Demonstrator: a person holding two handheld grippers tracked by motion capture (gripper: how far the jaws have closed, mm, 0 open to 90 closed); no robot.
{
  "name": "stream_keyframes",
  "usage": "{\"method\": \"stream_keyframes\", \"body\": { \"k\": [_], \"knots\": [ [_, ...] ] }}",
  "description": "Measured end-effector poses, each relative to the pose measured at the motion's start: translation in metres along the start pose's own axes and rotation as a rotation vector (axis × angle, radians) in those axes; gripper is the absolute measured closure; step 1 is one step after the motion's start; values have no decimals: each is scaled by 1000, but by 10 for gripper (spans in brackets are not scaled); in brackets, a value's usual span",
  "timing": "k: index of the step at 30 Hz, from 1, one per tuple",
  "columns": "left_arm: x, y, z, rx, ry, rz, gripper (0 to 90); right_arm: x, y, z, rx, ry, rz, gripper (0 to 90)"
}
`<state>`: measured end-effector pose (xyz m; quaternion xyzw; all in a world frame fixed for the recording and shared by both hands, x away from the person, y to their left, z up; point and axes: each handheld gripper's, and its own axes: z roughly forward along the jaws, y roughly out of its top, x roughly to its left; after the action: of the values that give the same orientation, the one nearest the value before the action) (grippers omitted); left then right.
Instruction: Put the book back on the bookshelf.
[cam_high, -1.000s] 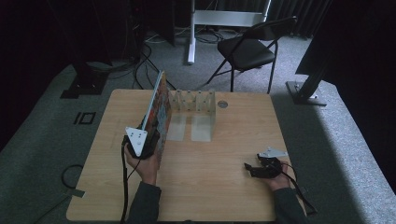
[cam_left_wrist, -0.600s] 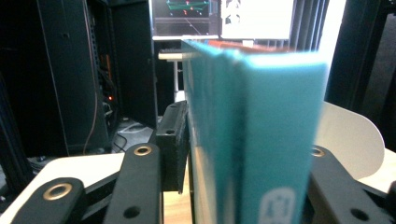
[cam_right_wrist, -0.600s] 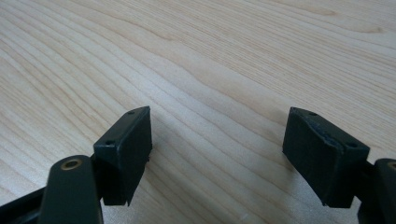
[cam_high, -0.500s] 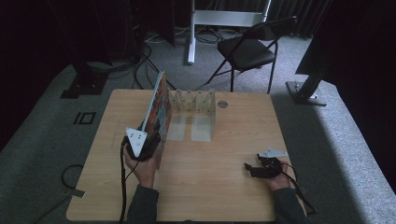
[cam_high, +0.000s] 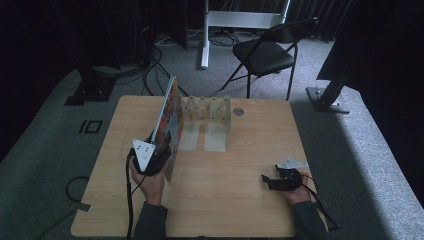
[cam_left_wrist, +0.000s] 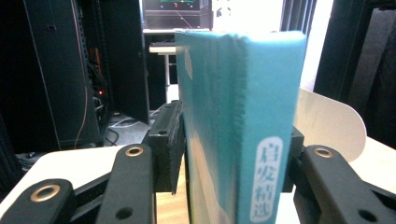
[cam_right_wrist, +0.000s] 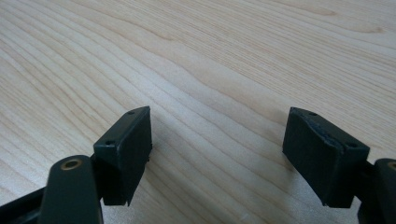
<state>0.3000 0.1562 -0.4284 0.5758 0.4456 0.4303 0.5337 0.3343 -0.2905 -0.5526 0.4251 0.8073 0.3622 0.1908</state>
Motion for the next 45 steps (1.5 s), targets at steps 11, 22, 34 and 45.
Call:
{"method": "stream_keyframes", "body": {
  "k": [11,22,34,45],
  "knots": [
    [1,-1,-6,20,-17,13,542,0,0,0,0,0,0,238],
    [0,-3,-12,30,-33,20,540,0,0,0,0,0,0,238],
    [-2,-9,-20,49,-52,27,536,0,0,0,0,0,0,238],
    [-2,-14,-30,49,-54,24,537,0,0,0,0,0,0,238]
  ]
}}
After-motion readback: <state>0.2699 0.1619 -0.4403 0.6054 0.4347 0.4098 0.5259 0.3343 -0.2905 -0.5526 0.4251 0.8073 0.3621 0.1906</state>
